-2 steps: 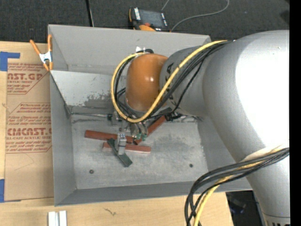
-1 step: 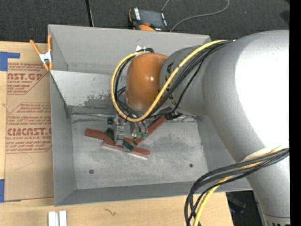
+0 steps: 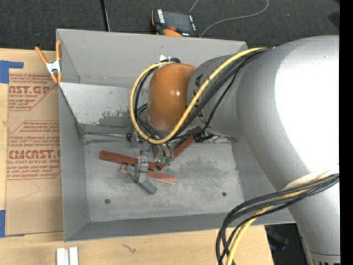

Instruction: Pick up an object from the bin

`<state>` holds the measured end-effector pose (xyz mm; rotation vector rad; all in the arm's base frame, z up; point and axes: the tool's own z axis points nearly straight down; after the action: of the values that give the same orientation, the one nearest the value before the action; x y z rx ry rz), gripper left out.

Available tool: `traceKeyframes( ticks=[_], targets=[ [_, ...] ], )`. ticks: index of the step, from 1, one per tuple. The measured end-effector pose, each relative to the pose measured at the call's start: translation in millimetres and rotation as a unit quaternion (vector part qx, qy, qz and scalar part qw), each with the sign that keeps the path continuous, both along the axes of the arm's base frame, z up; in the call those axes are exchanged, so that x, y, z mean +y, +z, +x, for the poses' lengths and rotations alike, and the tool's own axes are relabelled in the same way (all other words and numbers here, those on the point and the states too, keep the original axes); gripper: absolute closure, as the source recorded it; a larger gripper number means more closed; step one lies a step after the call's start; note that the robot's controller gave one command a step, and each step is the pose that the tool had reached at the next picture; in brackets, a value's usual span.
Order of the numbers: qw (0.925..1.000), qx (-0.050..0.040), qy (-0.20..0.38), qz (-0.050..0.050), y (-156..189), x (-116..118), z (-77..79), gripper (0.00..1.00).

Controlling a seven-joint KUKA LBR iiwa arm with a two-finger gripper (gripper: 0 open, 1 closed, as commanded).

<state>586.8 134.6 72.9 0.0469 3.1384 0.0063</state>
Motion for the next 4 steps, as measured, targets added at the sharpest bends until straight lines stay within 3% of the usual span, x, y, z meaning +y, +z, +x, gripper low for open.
traceKeyframes(
  ticks=[1,2,3,4],
  targets=[
    [1.0000,-0.0044,0.000,0.001,1.8,-0.1,2.3,1.00],
    [1.0000,0.0000,0.000,0.000,0.1,-0.1,0.1,0.00],
    [1.0000,-0.0045,0.000,0.000,1.7,-0.4,2.2,1.00],
    [1.0000,0.0010,0.000,0.000,-0.8,-0.1,-0.6,0.00]
  ],
)
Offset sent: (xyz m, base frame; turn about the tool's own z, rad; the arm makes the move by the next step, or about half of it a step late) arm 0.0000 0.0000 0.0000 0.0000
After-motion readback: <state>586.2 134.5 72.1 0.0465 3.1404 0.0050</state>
